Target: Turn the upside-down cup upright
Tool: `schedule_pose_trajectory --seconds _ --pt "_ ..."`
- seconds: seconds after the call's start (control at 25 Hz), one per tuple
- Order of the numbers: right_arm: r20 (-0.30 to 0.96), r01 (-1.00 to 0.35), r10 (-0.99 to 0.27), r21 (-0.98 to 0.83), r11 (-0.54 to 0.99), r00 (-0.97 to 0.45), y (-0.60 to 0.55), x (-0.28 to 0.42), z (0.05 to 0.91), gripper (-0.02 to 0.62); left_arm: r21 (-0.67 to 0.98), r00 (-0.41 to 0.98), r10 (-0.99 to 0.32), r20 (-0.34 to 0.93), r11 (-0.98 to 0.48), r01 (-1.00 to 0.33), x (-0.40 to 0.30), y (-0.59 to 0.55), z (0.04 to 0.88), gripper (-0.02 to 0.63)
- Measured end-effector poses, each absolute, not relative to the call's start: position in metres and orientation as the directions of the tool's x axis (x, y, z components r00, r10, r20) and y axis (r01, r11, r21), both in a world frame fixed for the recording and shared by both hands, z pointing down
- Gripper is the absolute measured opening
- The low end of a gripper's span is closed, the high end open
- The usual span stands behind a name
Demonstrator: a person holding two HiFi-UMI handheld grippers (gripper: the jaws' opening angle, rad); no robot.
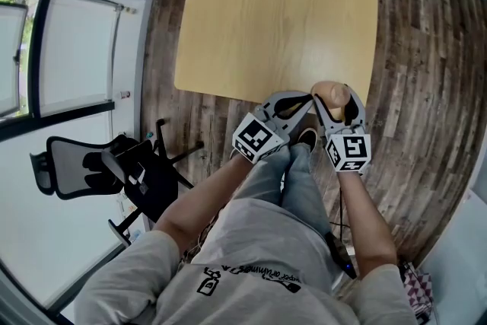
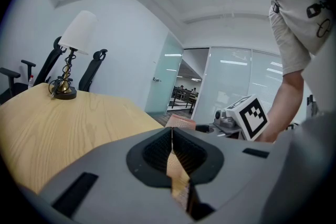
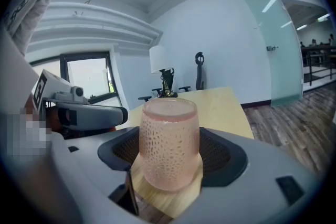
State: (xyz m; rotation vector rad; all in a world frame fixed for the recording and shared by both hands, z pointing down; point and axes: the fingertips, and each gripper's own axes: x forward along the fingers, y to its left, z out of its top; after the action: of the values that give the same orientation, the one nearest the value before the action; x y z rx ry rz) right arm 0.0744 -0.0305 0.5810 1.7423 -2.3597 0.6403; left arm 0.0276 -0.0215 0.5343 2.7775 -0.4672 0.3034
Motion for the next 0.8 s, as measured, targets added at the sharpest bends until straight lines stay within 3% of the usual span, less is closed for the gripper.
schedule_pose_trajectory --seconds 0.8 --pt "0.259 -0.736 -0.902 -0.672 0.089 -0.346 -0.030 0.081 0.557 0.336 0.263 0.923 -0.307 0.232 -0.894 -0.364 0.020 -0.013 0.519 0.012"
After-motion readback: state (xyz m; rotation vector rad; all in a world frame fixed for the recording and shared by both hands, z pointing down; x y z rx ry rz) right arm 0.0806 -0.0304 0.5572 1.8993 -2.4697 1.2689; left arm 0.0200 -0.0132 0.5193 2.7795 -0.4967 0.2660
